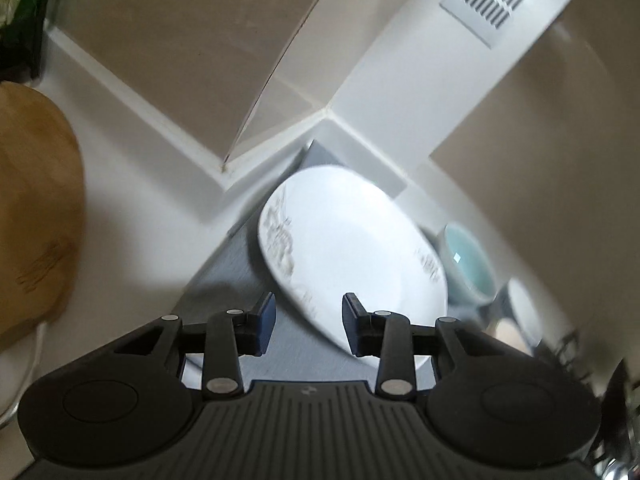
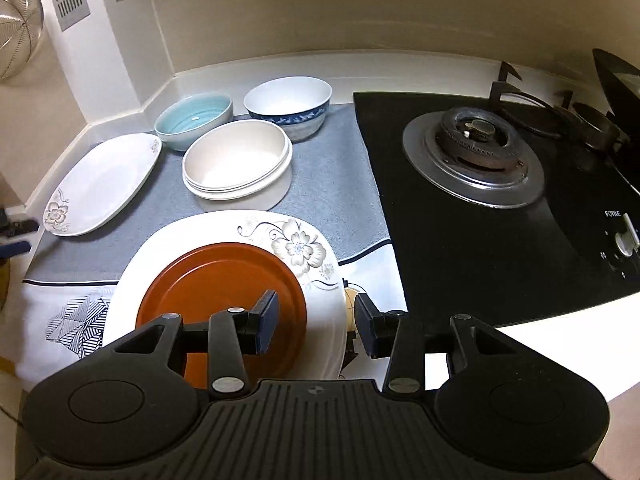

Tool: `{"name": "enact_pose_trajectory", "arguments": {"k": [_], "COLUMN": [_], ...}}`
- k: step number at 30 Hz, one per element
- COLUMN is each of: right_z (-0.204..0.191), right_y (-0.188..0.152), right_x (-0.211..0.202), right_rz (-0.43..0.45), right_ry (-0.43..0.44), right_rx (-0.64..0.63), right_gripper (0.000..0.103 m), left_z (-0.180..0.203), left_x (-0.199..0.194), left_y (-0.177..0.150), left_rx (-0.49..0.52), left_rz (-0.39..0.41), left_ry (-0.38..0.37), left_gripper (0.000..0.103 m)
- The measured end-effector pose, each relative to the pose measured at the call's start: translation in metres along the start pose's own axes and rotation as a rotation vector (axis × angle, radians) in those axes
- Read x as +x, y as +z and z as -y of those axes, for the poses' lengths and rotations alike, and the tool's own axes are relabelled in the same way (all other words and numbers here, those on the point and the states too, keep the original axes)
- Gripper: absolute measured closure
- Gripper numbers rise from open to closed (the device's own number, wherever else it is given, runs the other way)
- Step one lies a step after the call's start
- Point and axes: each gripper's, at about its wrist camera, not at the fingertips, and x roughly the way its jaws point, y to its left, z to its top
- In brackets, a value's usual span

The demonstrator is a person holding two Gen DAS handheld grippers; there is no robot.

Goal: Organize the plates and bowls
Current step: 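Move the left gripper to the rim of the large square white plate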

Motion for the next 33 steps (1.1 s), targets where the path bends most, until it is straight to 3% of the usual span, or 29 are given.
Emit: {"name": "enact_pose_trajectory", "arguments": {"k": [2, 6, 10, 18, 26, 33], "right_z": [-0.005, -0.008, -0.009, -0.016, -0.031, -0.059], "right_y": [0.003, 0.013, 0.022, 0.026, 0.031, 0.039], "right_x": [-0.003, -0.007, -0.012, -0.008, 0.0, 0.01], "right_rz": [0.022, 0.041, 0.064, 0.049, 0.035, 0.022], "right_ry": [0.021, 0.063, 0.08, 0.115, 0.167, 0.24], "right_rx": [-0.019, -0.055, -0.064, -0.096, -0.121, -0.161], "right_gripper": [0.059, 0.06, 0.06, 0.06, 0.072, 0.078], "left_z": [-0.002, -0.008, -0.008, -0.016, -0.011, -0.028], "left_x": [0.012, 0.025, 0.035, 0.049, 0.039, -0.002], "left_y": [0.005, 0.01, 0.007, 0.0, -0.009, -0.035], "left_rx": [-0.03, -0.114, -0.137, -0.213, -0.173, -0.172], "left_rz": [-0.011, -0.032, -0.042, -0.085, -0.087, -0.122], "left_ry": [0.009, 0.095, 0.087, 0.033, 0.055, 0.08], "left_gripper": [0.064, 0.065, 0.068, 0.09, 0.089, 0.089]}}
